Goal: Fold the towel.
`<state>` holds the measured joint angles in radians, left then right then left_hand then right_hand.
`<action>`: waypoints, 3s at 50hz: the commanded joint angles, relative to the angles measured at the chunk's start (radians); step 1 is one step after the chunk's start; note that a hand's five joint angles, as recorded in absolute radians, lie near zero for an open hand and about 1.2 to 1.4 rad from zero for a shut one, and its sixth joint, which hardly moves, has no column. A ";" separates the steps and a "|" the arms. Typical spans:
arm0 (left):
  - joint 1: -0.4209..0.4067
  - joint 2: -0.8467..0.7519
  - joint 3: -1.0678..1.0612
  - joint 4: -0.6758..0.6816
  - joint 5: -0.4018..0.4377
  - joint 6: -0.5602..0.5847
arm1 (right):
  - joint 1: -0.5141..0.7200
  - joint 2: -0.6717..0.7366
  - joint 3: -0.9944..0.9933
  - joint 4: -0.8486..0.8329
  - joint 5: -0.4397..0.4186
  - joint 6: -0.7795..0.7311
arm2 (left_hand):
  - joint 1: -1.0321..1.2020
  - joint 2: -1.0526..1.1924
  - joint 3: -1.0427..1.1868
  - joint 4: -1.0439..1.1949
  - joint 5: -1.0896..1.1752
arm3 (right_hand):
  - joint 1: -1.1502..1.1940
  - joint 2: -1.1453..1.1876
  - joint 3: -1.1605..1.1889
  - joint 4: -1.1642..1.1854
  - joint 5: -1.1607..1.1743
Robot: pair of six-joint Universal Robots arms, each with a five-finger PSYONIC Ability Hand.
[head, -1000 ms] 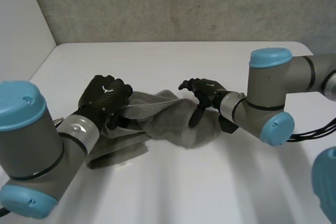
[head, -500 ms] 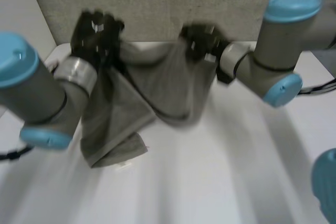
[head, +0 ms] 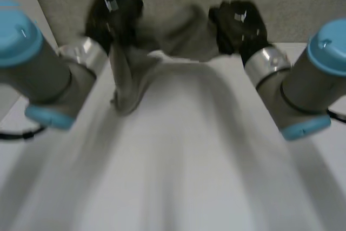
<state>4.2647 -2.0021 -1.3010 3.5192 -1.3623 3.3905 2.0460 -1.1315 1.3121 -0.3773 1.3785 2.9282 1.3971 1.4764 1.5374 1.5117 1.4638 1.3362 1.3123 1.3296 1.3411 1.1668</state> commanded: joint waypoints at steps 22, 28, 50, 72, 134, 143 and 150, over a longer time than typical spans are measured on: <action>0.004 -0.033 -0.396 0.067 -0.047 0.328 | -0.157 -0.307 0.590 0.032 -0.072 -0.074 | -0.751 -0.831 -0.892 -0.866 -0.992 | 0.060 0.084 0.067 0.055 0.055; 0.003 -0.043 -0.400 0.126 -0.179 0.308 | -0.230 -0.350 0.630 -0.048 -0.055 0.038 | -0.913 -0.992 -1.053 -1.028 -1.154 | 0.060 0.084 0.067 0.055 0.055; 0.023 0.209 -0.377 0.121 -0.267 0.277 | -0.306 -0.392 0.648 -0.055 -0.022 0.170 | -0.914 -0.993 -1.054 -1.028 -1.155 | 0.060 0.084 0.067 0.055 0.055; 0.095 0.201 -0.460 -0.040 -0.253 0.286 | -0.306 -0.399 0.595 -0.037 -0.032 0.160 | -0.001 -0.080 -0.141 -0.115 -0.242 | 0.060 0.084 0.067 0.055 0.055; 0.098 -0.029 0.459 -0.108 -0.106 0.284 | -0.127 0.037 -0.546 0.170 0.228 -0.226 | -0.001 -0.080 -0.141 -0.115 -0.242 | 0.060 0.084 0.067 0.055 0.055; 0.113 0.035 0.303 -0.034 -0.090 0.133 | -0.128 -0.134 -0.254 0.099 0.139 -0.201 | -0.001 -0.080 -0.141 -0.115 -0.242 | 0.060 0.084 0.067 0.055 0.055; 0.144 0.039 0.013 -0.020 -0.038 0.135 | -0.139 -0.145 -0.059 0.212 0.077 -0.202 | -0.001 -0.080 -0.141 -0.115 -0.242 | 0.060 0.084 0.067 0.055 0.055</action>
<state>4.3811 -1.9652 -1.0304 3.4990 -1.4498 3.5199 1.9144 -1.2777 1.0962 -0.2702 1.5114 2.7336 1.4059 1.5145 1.5408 1.5177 1.4982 1.3412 1.3380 1.3293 1.3439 1.1813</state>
